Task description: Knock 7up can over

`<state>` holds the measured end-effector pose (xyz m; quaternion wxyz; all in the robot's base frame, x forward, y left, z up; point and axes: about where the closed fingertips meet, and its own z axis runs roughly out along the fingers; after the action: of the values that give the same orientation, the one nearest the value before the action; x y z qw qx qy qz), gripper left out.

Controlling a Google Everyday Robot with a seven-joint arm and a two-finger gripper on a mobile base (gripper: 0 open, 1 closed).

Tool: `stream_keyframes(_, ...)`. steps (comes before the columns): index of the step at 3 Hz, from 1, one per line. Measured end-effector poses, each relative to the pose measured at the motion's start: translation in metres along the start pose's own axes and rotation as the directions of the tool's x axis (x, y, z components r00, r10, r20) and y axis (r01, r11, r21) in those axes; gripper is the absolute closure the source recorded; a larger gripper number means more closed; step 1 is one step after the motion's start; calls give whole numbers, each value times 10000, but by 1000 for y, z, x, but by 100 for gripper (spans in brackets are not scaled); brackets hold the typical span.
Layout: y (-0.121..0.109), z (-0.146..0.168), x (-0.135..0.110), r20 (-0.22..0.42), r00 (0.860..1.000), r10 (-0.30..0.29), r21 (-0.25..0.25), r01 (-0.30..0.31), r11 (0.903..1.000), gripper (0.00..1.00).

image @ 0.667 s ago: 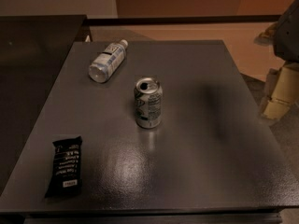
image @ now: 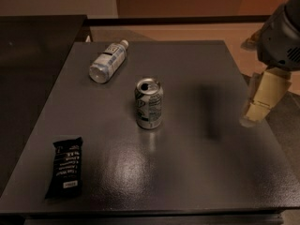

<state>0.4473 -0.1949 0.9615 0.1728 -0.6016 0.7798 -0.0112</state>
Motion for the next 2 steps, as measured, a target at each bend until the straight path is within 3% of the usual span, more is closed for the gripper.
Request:
stream_keyframes(1,3,28,-25,896,9957,237,-281,-213,9994,0)
stream_keyframes(2,8,53,-55,2009,9789,366,-481,-274,9985,0)
